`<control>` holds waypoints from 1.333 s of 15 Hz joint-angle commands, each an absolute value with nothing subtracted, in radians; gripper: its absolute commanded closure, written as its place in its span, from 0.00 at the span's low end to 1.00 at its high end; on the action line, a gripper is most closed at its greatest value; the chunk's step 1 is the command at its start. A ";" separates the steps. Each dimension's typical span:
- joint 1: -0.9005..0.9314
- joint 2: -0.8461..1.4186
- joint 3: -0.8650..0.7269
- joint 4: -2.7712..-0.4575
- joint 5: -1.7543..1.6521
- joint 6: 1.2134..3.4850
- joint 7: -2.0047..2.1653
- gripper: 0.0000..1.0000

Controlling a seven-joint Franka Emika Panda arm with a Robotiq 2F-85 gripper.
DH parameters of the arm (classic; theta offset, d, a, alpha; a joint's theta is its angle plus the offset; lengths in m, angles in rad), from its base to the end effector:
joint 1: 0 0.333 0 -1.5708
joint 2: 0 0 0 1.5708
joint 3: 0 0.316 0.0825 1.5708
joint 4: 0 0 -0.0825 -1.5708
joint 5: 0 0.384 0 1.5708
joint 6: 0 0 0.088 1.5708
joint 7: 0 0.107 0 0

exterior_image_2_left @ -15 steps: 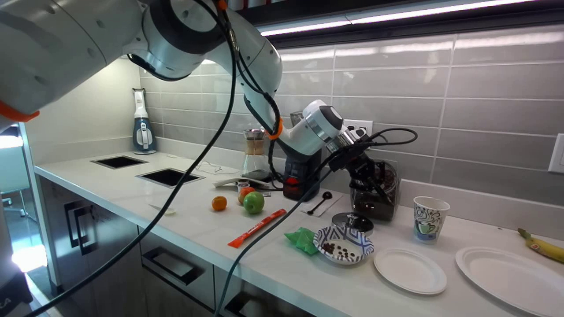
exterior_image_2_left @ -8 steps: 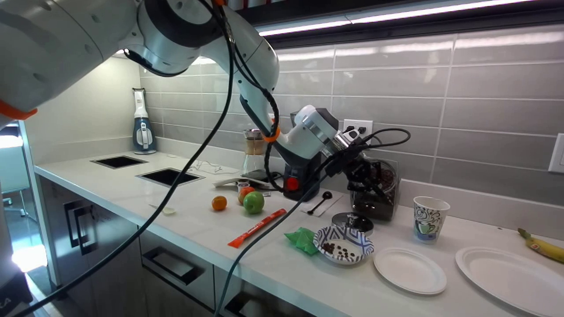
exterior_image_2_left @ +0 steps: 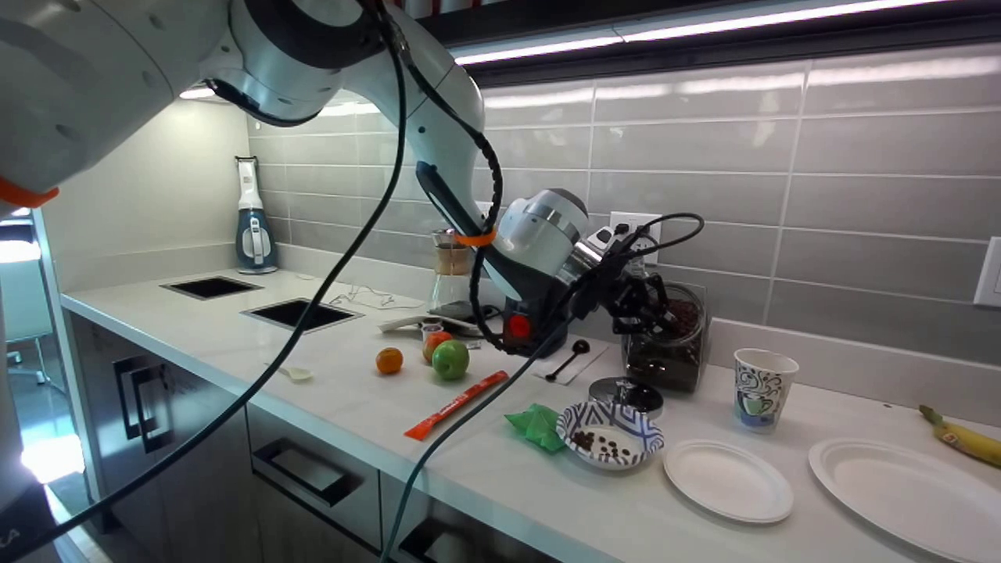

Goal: Use the silver spoon to get some coffee beans from the container and put them on the small white plate.

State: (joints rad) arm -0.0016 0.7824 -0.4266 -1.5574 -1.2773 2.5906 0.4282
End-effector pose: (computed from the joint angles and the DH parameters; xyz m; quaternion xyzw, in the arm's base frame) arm 0.6837 -0.2339 0.2325 0.8490 0.1726 0.0789 0.4931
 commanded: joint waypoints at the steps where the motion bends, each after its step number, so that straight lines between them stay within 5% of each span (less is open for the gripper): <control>1: 0.003 0.722 -0.406 -1.628 -1.444 2.563 0.566 0.99; 8: -0.031 0.617 -0.316 -1.751 -1.697 2.386 0.763 0.99; 20: -0.138 0.430 -0.164 -1.993 -1.624 2.195 0.734 0.99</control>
State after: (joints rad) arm -0.1077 0.5071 -0.1943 -1.9098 -1.6442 2.2281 0.7264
